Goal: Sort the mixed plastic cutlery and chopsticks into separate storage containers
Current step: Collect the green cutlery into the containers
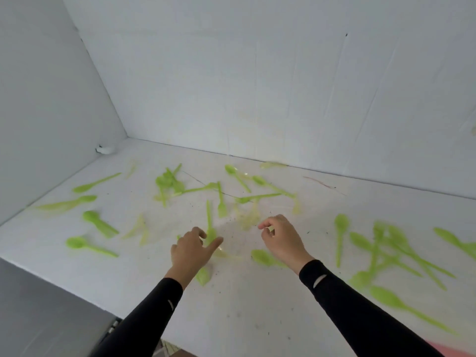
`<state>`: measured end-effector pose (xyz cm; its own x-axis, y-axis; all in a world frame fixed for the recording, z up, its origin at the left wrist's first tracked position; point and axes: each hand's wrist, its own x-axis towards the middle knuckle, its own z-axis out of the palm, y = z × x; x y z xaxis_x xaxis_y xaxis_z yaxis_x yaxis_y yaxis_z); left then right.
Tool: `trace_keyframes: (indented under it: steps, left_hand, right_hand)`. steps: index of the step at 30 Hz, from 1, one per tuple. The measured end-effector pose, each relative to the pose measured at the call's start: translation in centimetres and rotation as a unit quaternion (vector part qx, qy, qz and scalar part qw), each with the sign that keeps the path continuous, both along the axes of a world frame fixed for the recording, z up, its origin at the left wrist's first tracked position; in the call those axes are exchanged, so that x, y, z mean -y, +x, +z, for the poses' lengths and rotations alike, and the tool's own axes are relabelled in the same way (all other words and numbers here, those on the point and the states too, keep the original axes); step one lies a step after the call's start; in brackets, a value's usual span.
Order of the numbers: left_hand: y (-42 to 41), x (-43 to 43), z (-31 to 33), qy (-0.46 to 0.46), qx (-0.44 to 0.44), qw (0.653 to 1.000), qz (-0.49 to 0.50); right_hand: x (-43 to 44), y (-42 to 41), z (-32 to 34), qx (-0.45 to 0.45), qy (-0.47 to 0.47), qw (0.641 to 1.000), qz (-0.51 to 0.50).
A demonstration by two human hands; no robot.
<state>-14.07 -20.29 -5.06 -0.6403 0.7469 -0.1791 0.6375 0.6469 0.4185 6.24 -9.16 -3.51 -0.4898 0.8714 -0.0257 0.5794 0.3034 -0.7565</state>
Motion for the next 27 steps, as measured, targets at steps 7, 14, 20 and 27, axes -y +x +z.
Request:
trace_keyframes:
  steps: [7,14,20,27]
  left_hand:
    - [-2.4,-2.6,-1.7,0.005,0.078,0.992,-0.098]
    - [-2.9,-4.8,-1.7,-0.012,-0.005,0.975,-0.222]
    - [-3.4,-6.2,-1.5,0.095,0.235,0.953,-0.166]
    - [-4.6,-10.2,2.0,0.22,0.379,0.887,-0.147]
  right_hand:
    - [-4.5,-5.1,-0.7,0.155,0.069,0.98,0.101]
    - [-8.3,-6.0,-2.5,0.335,0.194,0.898,0.21]
    - [-9.6,-5.2,-2.9,0.308,0.233,0.889,0.246]
    - [-11.1,-2.1,-2.7,0.15,0.151,0.977,0.009]
